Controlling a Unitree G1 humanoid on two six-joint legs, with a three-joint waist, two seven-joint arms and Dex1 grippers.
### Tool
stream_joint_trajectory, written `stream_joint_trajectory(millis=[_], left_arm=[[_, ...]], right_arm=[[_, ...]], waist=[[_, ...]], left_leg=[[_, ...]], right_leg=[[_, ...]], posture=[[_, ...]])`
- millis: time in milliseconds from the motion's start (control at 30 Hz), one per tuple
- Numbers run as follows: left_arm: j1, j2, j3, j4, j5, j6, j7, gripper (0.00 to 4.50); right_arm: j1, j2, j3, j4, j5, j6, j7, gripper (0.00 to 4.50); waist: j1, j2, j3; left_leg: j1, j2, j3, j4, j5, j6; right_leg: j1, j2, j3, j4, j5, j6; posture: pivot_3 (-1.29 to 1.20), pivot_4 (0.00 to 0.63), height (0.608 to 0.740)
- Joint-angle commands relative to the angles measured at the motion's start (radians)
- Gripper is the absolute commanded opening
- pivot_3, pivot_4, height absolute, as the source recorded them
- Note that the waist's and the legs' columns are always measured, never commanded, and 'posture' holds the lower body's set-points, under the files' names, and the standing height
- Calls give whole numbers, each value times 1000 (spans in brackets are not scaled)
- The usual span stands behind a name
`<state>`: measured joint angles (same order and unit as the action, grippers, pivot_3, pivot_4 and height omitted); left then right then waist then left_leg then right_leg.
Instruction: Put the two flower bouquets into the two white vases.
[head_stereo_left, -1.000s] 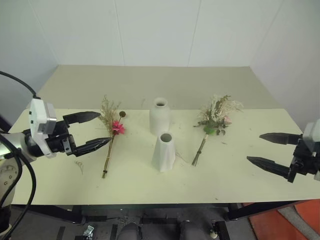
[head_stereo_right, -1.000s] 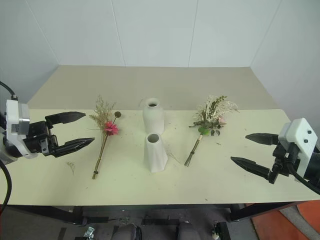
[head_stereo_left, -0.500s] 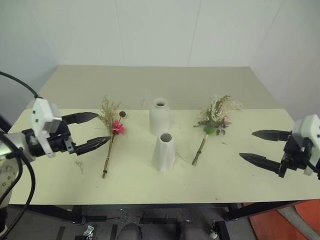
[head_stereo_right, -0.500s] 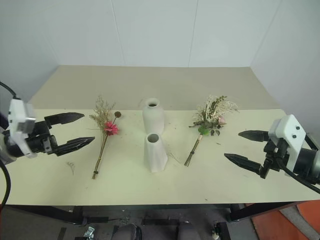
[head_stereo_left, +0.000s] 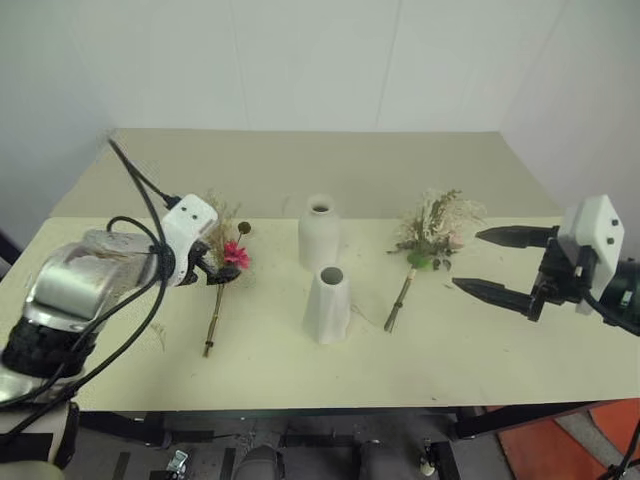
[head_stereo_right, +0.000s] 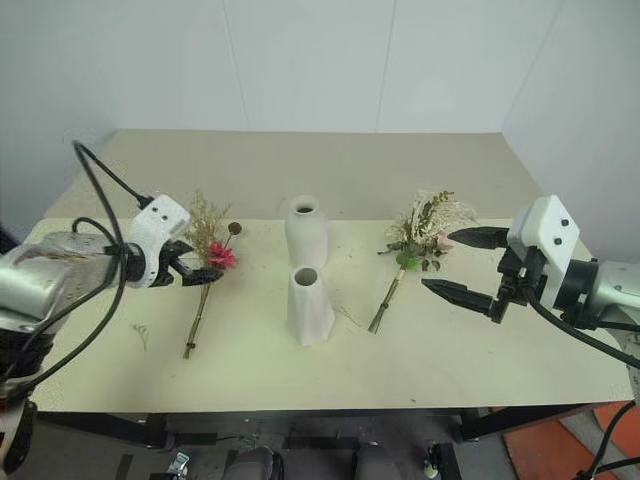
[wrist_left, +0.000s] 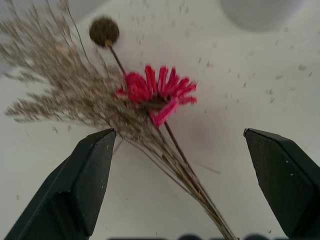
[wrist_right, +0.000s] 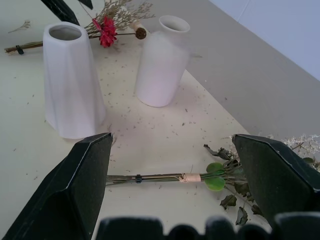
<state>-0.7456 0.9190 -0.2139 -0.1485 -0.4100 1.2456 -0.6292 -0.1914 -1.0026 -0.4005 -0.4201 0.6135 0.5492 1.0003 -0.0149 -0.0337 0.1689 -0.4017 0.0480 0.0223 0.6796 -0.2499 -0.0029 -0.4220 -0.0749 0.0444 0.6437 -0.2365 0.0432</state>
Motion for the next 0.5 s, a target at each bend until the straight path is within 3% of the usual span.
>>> stream_joint_trajectory(millis=[33, 200, 400, 500], left_arm=[[-83, -3, -95, 27, 45, 79, -13, 4478], [-126, -44, -189, 86, 95, 128, 6, 4478], [-126, -86, -211, 147, 127, 132, 17, 4478], [-131, -107, -198, 168, 135, 129, 19, 3870]], right_arm=[[-18, 2, -14, -14, 5, -28, -5, 4500], [-1, 3, -36, -46, 19, -15, -13, 4500], [21, 2, -59, -63, 25, -9, -15, 4500], [23, 2, -61, -68, 28, -7, -18, 4500]], waist=[[2, 0, 0], [2, 0, 0], [3, 0, 0], [4, 0, 0]], left_leg=[[0, 0, 0, 0, 0, 0], [0, 0, 0, 0, 0, 0], [0, 0, 0, 0, 0, 0], [1, 0, 0, 1, 0, 0]], right_leg=[[0, 0, 0, 0, 0, 0], [0, 0, 0, 0, 0, 0], [0, 0, 0, 0, 0, 0], [1, 0, 0, 1, 0, 0]], posture=[[0, 150, 740], [0, 150, 740], [0, 150, 740], [0, 150, 740]])
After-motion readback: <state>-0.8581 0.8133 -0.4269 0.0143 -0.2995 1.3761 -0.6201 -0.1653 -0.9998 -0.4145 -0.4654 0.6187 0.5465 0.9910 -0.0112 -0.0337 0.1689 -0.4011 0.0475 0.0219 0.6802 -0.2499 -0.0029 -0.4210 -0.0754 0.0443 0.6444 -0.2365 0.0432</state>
